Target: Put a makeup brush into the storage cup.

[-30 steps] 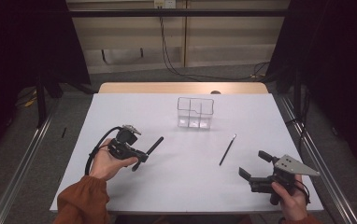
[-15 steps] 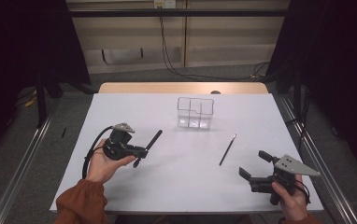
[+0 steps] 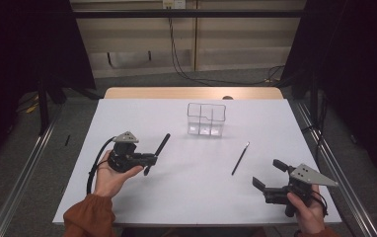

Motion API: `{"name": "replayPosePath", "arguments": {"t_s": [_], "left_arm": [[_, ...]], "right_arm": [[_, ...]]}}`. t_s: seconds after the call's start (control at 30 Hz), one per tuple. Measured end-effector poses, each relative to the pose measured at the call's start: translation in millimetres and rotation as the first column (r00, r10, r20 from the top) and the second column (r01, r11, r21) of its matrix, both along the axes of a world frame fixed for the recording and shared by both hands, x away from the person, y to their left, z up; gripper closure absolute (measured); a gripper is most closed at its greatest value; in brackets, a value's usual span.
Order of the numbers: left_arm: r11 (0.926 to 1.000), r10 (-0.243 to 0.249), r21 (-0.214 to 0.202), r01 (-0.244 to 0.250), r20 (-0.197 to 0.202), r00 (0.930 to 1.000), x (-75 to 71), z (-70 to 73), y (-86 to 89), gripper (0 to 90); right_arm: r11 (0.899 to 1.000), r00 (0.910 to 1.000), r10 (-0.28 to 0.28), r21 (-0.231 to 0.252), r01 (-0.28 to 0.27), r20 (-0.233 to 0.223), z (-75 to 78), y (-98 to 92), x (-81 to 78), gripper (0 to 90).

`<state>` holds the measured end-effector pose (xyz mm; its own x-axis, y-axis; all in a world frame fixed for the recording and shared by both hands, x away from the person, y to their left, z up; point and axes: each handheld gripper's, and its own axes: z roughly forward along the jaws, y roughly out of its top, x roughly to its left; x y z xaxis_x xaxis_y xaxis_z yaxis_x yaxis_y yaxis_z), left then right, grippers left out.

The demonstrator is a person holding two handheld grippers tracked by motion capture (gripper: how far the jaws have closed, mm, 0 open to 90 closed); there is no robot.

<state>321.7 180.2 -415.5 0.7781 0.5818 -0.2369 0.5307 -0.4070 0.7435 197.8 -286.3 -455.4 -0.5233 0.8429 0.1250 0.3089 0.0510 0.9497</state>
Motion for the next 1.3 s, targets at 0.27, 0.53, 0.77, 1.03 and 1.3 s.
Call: {"name": "replayPosePath", "arguments": {"t_s": [0.27, 0.53, 0.77, 1.03, 1.3], "left_arm": [[0.9969, -0.041, -0.066, 0.043, 0.03, 0.9987, -3.3, 4.5, -1.3, 76.6], [0.9941, -0.072, -0.079, 0.074, 0.036, 0.9968, -6.7, 7.1, -9.0, 76.6], [0.9913, -0.091, -0.091, 0.095, 0.044, 0.9949, -7.1, 9.7, -16.9, 76.6], [0.9873, -0.118, -0.101, 0.122, 0.051, 0.9917, -7.1, 13.8, -26.5, 76.6], [0.978, -0.172, -0.11, 0.178, 0.056, 0.9834, -7.8, 15.0, -39.4, 76.6]], "right_arm": [[1.0, 1.0, -0.001, 0.005, 0.001, 0.002, 0.2, 0.0, 0.1, 0.0], [1.0, 1.0, 0.0, 0.015, 0.0, 0.007, 0.9, -0.1, -0.5, 0.0], [1.0, 1.0, 0.001, 0.017, -0.001, 0.005, 0.8, 0.5, -0.1, 0.0], [1.0, 1.0, 0.0, 0.021, -0.001, 0.009, 1.4, 0.7, -0.1, 0.0], [1.0, 0.9999, -0.001, 0.021, 0.0, 0.012, 1.7, 1.6, 0.2, 0.0]]}}
